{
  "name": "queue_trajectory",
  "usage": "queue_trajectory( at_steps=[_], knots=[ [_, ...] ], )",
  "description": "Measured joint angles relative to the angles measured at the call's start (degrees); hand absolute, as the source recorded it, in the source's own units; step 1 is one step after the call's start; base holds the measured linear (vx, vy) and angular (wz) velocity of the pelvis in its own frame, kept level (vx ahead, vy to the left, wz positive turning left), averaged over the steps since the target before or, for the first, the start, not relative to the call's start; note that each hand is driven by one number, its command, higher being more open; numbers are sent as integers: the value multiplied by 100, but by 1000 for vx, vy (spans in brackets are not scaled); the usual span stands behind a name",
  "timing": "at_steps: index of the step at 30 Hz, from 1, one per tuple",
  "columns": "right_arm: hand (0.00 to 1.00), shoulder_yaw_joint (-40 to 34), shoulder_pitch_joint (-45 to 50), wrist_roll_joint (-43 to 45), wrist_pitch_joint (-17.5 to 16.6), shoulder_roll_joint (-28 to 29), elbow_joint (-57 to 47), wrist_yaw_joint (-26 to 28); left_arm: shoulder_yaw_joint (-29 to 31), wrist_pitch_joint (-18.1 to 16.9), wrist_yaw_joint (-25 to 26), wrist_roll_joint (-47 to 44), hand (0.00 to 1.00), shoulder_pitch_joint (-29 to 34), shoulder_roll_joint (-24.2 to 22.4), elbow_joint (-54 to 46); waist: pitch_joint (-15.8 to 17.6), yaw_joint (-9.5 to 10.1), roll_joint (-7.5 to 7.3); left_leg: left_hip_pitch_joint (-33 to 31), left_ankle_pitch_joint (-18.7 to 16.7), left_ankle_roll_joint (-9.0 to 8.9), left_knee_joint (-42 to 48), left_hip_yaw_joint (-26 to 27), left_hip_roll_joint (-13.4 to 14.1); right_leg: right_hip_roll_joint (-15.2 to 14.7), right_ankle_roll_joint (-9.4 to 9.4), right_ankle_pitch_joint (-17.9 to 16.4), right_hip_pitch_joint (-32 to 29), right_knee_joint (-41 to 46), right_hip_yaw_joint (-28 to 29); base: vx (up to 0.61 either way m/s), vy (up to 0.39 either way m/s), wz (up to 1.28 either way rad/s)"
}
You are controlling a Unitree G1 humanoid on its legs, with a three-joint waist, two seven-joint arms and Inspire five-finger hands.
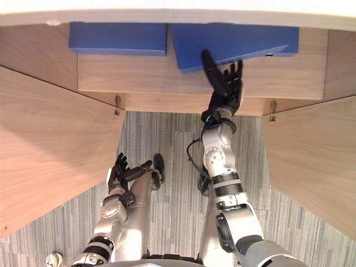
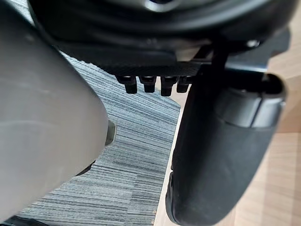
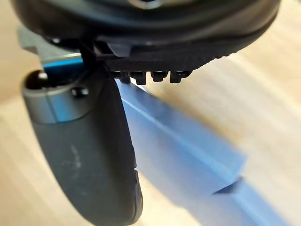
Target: Walk over to the cabinet, pick up the folder, carry it to the office cabinet, place the folder inside the office cabinet, then close the office cabinet door
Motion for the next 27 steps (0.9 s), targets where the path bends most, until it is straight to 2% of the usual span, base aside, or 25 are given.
queue_trajectory(
  at_steps=[1,2,5,6,12,20,27],
  knots=[
    [100,156,-14,-122,71,-151,130,188,0,-1,-36,-2,100,0,21,23,-24,-2,-43,27,14,4,-54,20,-2,1,3,26,15,-53,5,6,-29,-4],
    [0,205,-23,-191,104,-220,192,287,0,-2,-62,-2,100,0,36,44,-36,-1,-65,37,24,2,-84,28,-2,5,5,43,22,-81,7,6,-26,-5],
    [0,401,-130,-660,265,-511,593,648,-52,-62,-148,-4,100,-87,146,297,-84,-17,-154,123,75,1,-217,54,-6,24,4,142,113,-235,-9,7,-16,-3],
    [0,404,-141,-718,290,-532,634,669,-53,-68,-159,-4,100,-96,150,321,-86,-18,-159,135,78,1,-228,58,-6,25,4,153,126,-254,-11,12,-17,-3],
    [0,630,-471,-2339,577,-832,1348,794,-158,-135,-229,-12,100,-171,265,534,-115,-34,-211,198,174,17,-409,113,-24,38,14,289,186,-475,-7,-3,-4,-2],
    [0,602,-885,-3391,822,-833,1655,446,-205,-196,-228,-106,100,-224,310,614,-116,-4,-211,144,227,20,-495,92,-44,40,14,326,151,-558,-49,1,-12,1],
    [0,496,-1999,-3715,942,-835,2113,84,-144,-291,-203,-180,100,-295,316,467,-118,31,-208,-327,261,32,-385,-4,-70,-5,12,326,-262,-434,-173,11,-12,5]
  ],
)
